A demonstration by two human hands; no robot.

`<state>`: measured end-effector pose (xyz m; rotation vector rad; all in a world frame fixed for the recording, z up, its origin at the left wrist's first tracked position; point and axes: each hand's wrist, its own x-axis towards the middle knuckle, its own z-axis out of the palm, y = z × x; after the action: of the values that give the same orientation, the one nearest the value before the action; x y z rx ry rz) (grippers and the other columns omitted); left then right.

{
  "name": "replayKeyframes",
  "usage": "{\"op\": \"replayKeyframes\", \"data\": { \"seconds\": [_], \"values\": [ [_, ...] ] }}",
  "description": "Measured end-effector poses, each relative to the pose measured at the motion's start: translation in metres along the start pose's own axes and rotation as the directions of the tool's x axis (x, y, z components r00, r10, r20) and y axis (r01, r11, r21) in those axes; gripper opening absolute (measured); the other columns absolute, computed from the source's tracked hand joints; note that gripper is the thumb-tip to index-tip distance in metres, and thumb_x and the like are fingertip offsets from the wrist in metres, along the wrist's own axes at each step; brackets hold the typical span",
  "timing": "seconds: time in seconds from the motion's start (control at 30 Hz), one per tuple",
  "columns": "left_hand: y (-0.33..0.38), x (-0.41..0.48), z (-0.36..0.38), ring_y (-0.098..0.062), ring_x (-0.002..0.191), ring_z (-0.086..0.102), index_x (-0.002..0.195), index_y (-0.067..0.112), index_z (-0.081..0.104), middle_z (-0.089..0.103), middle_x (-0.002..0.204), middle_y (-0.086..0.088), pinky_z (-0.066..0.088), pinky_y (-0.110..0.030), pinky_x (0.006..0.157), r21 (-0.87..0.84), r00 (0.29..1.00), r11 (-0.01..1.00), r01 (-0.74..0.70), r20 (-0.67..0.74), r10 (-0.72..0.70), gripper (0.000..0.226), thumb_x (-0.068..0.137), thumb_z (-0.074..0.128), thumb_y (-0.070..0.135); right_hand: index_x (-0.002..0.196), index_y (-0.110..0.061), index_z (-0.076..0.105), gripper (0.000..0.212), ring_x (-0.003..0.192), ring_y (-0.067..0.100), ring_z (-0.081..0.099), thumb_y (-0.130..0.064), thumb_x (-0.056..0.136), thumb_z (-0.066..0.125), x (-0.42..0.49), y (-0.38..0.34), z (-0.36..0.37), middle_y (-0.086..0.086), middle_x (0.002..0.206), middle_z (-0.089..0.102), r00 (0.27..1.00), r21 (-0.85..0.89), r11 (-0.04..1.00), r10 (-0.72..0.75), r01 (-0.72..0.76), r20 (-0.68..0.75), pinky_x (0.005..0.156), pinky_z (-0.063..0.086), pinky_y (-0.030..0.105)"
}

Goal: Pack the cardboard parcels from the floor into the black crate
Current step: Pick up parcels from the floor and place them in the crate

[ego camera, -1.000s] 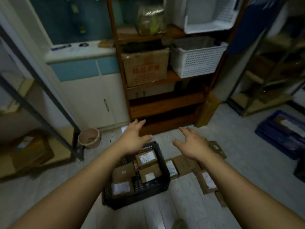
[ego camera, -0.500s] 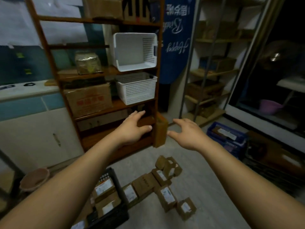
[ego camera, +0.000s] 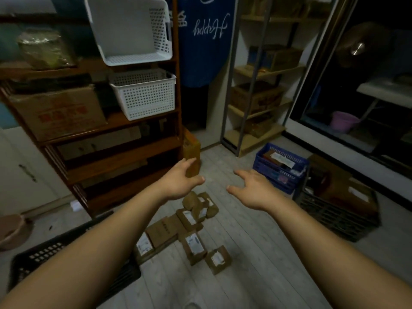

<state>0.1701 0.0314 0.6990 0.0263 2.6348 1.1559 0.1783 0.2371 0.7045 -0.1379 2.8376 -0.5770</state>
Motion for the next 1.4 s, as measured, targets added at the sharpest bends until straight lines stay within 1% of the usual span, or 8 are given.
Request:
{"op": "replayKeyframes", "data": {
  "seconds": [0.5, 0.67, 0.83, 0.9, 1.0, 1.1, 1.2, 1.4],
  "values": [
    [-0.02, 0.17, 0.069, -0.023, 0.136, 0.032, 0.147, 0.019, 0.024, 0.024, 0.153, -0.004, 0.032, -0.034, 0.11, -0.097, 0.979, 0.982, 0.162, 0.137, -0.148, 0.069, 0.09, 0.057, 0.037, 0.15, -0.021, 0.024, 0.07, 0.14, 0.025, 0.029, -0.05, 0.092, 0.05, 0.168, 0.11, 0.005, 0.008, 0.154, 0.027, 0.973, -0.031, 0.995, 0.096, -0.092, 0.209, 0.113, 0.026, 0.035],
    [-0.046, 0.18, 0.101, -0.012, 0.112, 0.047, 0.137, 0.026, 0.037, 0.041, 0.122, 0.013, 0.04, -0.014, 0.089, -0.236, 0.94, 0.91, 0.34, 0.056, -0.337, 0.05, 0.091, 0.057, 0.03, 0.15, -0.021, 0.023, 0.069, 0.141, 0.024, 0.028, -0.046, 0.093, 0.052, 0.21, 0.149, 0.048, 0.006, 0.156, 0.025, 0.929, 0.029, 1.0, -0.009, -0.002, 0.369, 0.113, 0.028, 0.037],
    [-0.058, 0.184, 0.151, -0.012, 0.123, 0.046, 0.136, 0.022, 0.044, 0.05, 0.129, 0.006, 0.034, 0.001, 0.077, -0.313, 0.855, 0.818, 0.482, -0.035, -0.518, 0.046, 0.092, 0.058, 0.021, 0.151, -0.024, 0.019, 0.07, 0.142, 0.021, 0.026, -0.044, 0.093, 0.053, 0.252, 0.208, 0.084, 0.002, 0.158, 0.021, 0.824, 0.038, 0.999, -0.041, 0.023, 0.565, 0.113, 0.027, 0.034],
    [-0.073, 0.192, 0.182, -0.015, 0.128, 0.044, 0.138, 0.025, 0.041, 0.048, 0.138, 0.004, 0.032, -0.001, 0.085, -0.325, 0.811, 0.772, 0.546, -0.026, -0.584, 0.052, 0.09, 0.06, 0.025, 0.151, -0.025, 0.016, 0.071, 0.142, 0.021, 0.026, -0.046, 0.093, 0.051, 0.272, 0.233, 0.107, 0.002, 0.158, 0.019, 0.788, -0.004, 0.998, -0.052, 0.068, 0.614, 0.112, 0.028, 0.034],
    [-0.108, 0.208, 0.234, -0.021, 0.137, 0.033, 0.146, 0.021, 0.028, 0.033, 0.15, -0.004, 0.027, -0.025, 0.106, -0.321, 0.719, 0.675, 0.664, 0.026, -0.695, 0.064, 0.09, 0.059, 0.032, 0.151, -0.025, 0.016, 0.071, 0.14, 0.023, 0.029, -0.044, 0.094, 0.052, 0.302, 0.262, 0.149, 0.003, 0.156, 0.022, 0.761, -0.014, 0.997, -0.054, 0.082, 0.646, 0.109, 0.032, 0.034],
    [-0.152, 0.224, 0.289, -0.02, 0.137, 0.032, 0.146, 0.015, 0.029, 0.033, 0.142, 0.007, 0.026, -0.019, 0.101, -0.373, 0.668, 0.598, 0.709, 0.085, -0.739, 0.059, 0.093, 0.055, 0.022, 0.151, -0.025, 0.018, 0.071, 0.138, 0.024, 0.033, -0.043, 0.092, 0.054, 0.322, 0.284, 0.203, 0.004, 0.155, 0.025, 0.756, 0.023, 0.999, -0.039, 0.032, 0.654, 0.107, 0.036, 0.036],
    [-0.215, 0.242, 0.352, -0.024, 0.137, 0.034, 0.148, 0.017, 0.024, 0.026, 0.154, -0.004, 0.029, -0.028, 0.108, -0.376, 0.585, 0.501, 0.78, 0.154, -0.796, 0.067, 0.091, 0.058, 0.03, 0.15, -0.025, 0.02, 0.07, 0.139, 0.025, 0.032, -0.043, 0.092, 0.055, 0.337, 0.315, 0.281, 0.005, 0.155, 0.026, 0.747, 0.028, 1.0, -0.024, 0.008, 0.665, 0.109, 0.037, 0.039],
    [-0.334, 0.282, 0.471, -0.018, 0.122, 0.045, 0.146, 0.015, 0.028, 0.038, 0.145, -0.002, 0.035, -0.018, 0.09, -0.417, 0.507, 0.404, 0.814, 0.173, -0.844, 0.064, 0.091, 0.058, 0.028, 0.15, -0.017, 0.023, 0.073, 0.134, 0.026, 0.039, -0.039, 0.09, 0.06, 0.365, 0.37, 0.446, 0.01, 0.151, 0.032, 0.719, 0.049, 0.998, -0.003, -0.044, 0.695, 0.103, 0.039, 0.033]
  ]
}}
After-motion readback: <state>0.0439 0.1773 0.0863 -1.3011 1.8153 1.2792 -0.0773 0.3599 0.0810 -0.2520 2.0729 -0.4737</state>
